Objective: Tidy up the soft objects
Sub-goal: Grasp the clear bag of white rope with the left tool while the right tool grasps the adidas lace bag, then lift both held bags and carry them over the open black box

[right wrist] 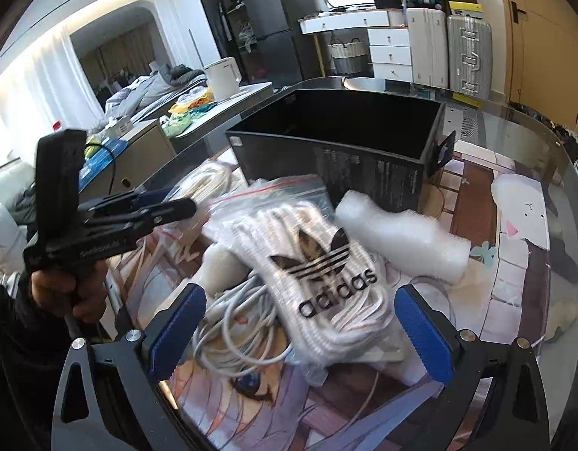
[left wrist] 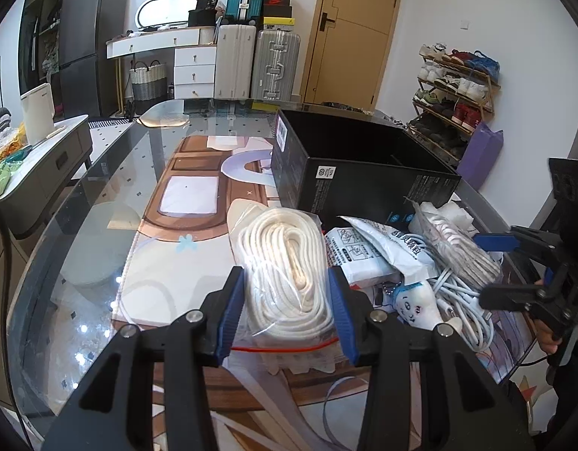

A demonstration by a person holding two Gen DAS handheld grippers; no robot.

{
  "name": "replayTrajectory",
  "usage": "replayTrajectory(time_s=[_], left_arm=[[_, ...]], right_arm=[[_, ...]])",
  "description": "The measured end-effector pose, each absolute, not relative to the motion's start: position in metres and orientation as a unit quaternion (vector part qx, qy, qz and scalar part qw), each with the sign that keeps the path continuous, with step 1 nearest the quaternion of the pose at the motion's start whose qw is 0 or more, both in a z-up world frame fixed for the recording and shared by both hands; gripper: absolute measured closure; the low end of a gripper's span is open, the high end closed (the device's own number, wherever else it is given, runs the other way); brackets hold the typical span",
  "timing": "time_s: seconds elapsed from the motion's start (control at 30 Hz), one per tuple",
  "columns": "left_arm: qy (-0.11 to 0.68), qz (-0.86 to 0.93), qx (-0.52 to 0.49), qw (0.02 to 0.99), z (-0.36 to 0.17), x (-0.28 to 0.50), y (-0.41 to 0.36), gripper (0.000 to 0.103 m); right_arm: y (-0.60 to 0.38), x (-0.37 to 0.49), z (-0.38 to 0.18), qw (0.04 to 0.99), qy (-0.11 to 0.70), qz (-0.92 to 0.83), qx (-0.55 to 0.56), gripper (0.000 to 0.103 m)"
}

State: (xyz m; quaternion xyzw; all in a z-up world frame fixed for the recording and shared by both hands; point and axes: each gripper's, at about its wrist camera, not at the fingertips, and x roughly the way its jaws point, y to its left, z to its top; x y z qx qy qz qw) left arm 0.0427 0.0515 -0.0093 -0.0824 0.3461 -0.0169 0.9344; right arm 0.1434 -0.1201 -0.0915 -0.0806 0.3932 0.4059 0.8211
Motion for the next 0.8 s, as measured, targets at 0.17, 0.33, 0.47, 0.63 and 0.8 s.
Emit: replayTrajectory(time_s=[0.17, 0.33, 0.47, 0.63, 0.8], left_arm=[[0.34, -0.02, -0.076, 0.937, -0.006, 0.04, 0.048, 0.06], [0.334, -0.021, -0.075, 0.939, -0.003, 0.038, 0.048, 0.06], [0.329, -0.021, -0.076, 0.941, 0.001, 0.036, 0.048, 0.06], [0.32, -0.02, -0.076, 0.944, 0.006, 0.033, 0.049, 0.06], [0.31, -0.021, -0.077, 0.947, 0.013, 0.029, 0.049, 0.06]], right_arm=[[-0.117, 0.152, -0.092, 0.818, 0.394, 0.412, -0.073, 0.008], [-0.118, 0.148, -0.09, 0.815, 0.392, 0.42, -0.077, 0.034], [-0.12, 0.141, -0.088, 0.817, 0.383, 0.424, -0.08, 0.049], [-0.12, 0.131, -0.086, 0.824, 0.371, 0.42, -0.082, 0.06], [-0.122, 0.121, -0.081, 0.831, 0.354, 0.422, -0.078, 0.063]])
